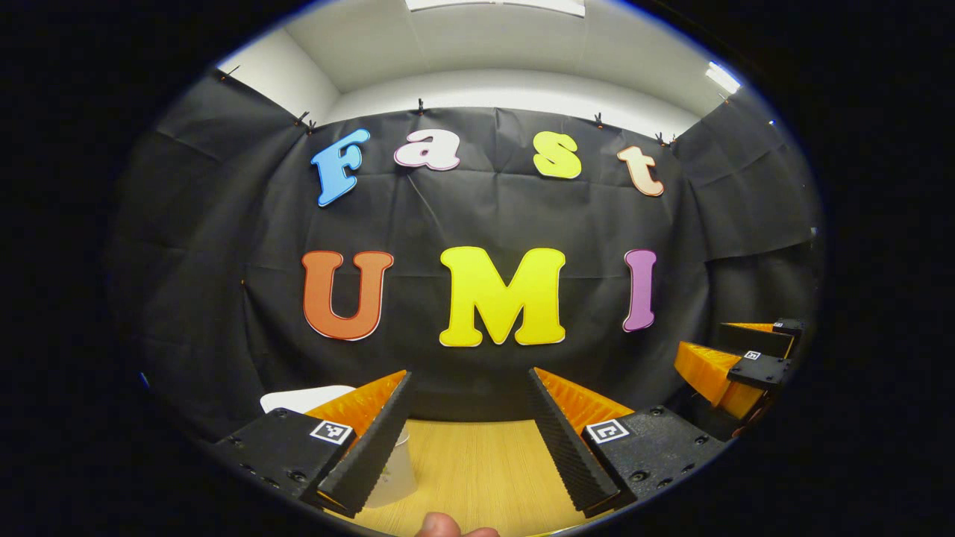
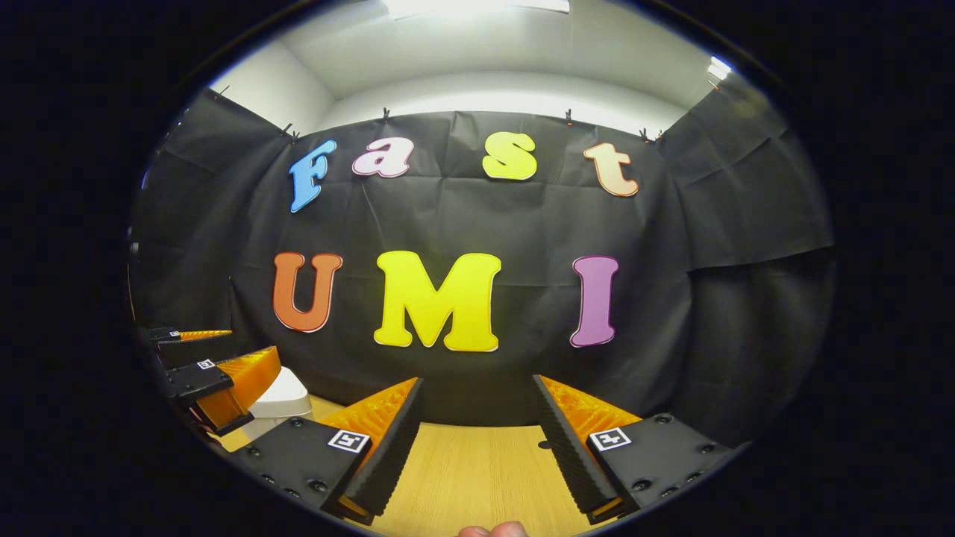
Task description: Press the lid of the desktop garbage bin to open it, pick up the crumpled paper on the desktop and throw it into the bin, then pick up the pop can on the desktop and drop it into the bin, and finally close the garbage bin lid.
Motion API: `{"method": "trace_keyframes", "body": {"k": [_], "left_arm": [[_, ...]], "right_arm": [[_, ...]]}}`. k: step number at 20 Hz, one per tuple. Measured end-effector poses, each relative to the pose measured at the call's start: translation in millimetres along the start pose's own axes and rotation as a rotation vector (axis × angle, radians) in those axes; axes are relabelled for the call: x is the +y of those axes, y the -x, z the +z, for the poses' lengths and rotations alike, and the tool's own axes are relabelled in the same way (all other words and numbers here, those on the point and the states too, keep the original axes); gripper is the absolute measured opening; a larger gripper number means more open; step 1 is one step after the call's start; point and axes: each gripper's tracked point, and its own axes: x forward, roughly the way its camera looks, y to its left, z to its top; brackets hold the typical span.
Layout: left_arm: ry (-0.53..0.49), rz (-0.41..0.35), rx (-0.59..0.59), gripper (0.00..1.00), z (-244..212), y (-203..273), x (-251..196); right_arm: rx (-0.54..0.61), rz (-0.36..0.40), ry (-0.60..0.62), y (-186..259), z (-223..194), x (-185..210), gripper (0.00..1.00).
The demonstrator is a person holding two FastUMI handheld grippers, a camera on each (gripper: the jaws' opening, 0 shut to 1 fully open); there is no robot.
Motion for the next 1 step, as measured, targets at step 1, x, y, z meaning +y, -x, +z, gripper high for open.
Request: {"method": "trace_keyframes", "body": {"k": [1], "left_arm": [[-0.001, 0.001, 0.004, 0.97, 0.2, -1.0, -0.1]], "right_arm": [[-0.001, -0.007, 0.002, 0.3, -0.2, -1.3, 0.89]]}}
